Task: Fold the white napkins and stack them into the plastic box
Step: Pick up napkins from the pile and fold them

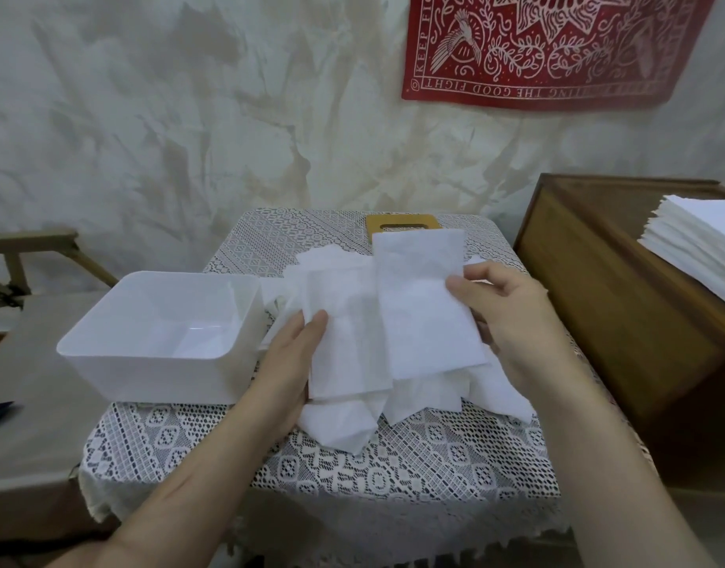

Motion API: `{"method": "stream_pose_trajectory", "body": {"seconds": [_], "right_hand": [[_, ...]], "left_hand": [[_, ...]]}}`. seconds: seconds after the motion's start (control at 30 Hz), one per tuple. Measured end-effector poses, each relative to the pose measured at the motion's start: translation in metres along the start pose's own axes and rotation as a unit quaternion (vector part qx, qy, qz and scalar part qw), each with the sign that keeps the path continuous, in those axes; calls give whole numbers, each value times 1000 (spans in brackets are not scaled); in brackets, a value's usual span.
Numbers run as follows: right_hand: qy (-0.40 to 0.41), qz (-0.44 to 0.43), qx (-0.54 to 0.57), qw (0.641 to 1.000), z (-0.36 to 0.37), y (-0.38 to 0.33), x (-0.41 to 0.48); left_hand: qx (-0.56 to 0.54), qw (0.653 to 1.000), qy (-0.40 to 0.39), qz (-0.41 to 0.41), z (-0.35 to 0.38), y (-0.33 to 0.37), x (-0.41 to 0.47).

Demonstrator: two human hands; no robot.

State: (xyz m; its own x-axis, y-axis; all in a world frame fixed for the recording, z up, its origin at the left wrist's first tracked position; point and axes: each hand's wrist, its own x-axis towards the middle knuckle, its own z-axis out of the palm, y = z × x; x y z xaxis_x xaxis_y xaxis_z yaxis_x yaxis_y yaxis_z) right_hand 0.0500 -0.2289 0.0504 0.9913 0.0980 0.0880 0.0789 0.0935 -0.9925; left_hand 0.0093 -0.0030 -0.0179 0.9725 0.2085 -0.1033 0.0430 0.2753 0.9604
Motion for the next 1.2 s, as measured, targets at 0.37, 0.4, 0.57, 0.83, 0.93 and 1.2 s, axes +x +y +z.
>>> {"method": "stream_pose_trajectory", "body": {"seconds": [0.37,0.4,0.57,0.83,0.93,1.2], "right_hand": [[-11,63,-66,996,47,49,6],[-10,65,-58,996,47,49,5],[-1,83,-27,996,52,48,1],[21,72,-10,997,59,52,-3],[21,64,-23,997,59,53,-2],[-51,78,-144,985,42,46,4]], "left_hand": [[-38,998,-37,-14,9,0,-3],[-35,998,-39,-18,9,1,-4],[-45,997,-44,-38,11,3,-6],[-13,998,-59,-11,8,1,-10],[-1,999,-50,-6,6,-2,-9],[-38,999,-27,-6,8,3,-9]]}}
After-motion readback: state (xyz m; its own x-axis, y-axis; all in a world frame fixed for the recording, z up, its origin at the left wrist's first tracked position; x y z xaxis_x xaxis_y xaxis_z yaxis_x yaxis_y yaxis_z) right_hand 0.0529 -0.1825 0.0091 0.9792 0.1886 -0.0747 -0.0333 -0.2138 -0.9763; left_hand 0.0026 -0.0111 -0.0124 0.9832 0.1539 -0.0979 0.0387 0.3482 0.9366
